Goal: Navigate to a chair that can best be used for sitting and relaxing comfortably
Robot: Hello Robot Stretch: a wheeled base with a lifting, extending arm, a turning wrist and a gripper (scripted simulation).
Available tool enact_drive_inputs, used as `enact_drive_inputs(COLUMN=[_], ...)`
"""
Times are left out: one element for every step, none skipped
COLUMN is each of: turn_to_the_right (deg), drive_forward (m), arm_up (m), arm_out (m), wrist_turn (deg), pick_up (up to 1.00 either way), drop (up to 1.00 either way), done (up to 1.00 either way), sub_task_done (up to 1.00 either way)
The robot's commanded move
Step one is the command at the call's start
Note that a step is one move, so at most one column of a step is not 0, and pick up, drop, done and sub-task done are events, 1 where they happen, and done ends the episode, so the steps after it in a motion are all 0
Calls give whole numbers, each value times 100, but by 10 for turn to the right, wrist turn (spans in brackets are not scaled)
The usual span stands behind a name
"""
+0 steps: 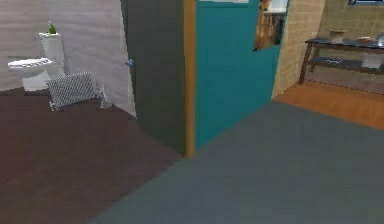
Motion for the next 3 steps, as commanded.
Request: enact_drive_inputs(turn_to_the_right=[-390, 0, -60], drive_forward=[0, 60, 0], arm_up=[0, 0, 0], arm_out=[0, 0, 0], wrist_turn=[0, 0, 0], pick_up=[0, 0, 0], drop=[0, 0, 0], done=[0, 0, 0], sub_task_done=[0, 0, 0])
